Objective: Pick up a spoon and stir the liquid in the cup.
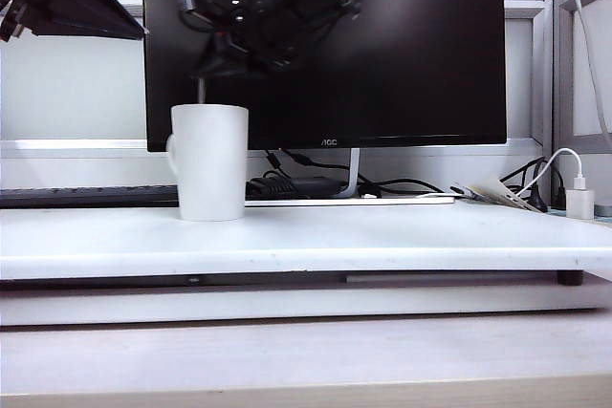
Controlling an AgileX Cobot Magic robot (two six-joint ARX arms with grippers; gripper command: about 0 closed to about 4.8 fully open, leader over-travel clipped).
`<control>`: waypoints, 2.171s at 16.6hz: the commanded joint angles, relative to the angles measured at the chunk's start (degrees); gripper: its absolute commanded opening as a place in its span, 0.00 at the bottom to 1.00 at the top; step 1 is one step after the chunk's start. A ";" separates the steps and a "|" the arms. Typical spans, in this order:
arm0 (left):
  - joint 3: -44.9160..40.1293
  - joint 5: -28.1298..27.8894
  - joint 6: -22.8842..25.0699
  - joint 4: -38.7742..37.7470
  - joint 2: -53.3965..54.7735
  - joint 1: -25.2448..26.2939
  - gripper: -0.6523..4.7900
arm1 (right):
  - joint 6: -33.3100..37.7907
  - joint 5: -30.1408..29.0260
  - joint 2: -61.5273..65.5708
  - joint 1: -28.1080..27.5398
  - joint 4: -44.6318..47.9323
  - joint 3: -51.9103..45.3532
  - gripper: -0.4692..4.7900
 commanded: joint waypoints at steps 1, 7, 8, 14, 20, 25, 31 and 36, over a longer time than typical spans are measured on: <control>0.26 0.42 -0.15 0.70 -0.13 0.02 0.11 | -4.66 1.75 -1.55 -1.20 -8.09 0.22 0.08; 0.26 0.39 -0.13 0.81 -0.13 0.02 0.11 | -1.75 5.62 -1.16 -2.40 3.30 0.22 0.08; 0.26 0.39 -0.13 0.81 -0.13 0.02 0.11 | 0.07 3.43 -0.94 -1.79 4.79 0.22 0.08; 0.26 0.42 -0.15 0.74 -0.13 0.02 0.11 | -1.62 -1.75 -1.46 -1.53 -5.70 0.22 0.08; 0.26 0.42 -0.13 0.74 -0.13 0.02 0.11 | -5.38 5.88 -1.22 -0.85 0.74 0.22 0.08; 0.26 0.42 -0.13 0.72 -0.13 0.02 0.11 | -5.64 2.25 -1.27 1.62 -4.04 0.22 0.08; 0.26 0.39 -0.13 0.61 -0.13 0.02 0.11 | -8.00 10.47 -1.36 -0.55 -4.07 0.22 0.08; 0.26 0.39 -0.13 0.61 -0.13 0.02 0.11 | -5.16 -1.36 -1.68 0.24 -1.88 0.22 0.08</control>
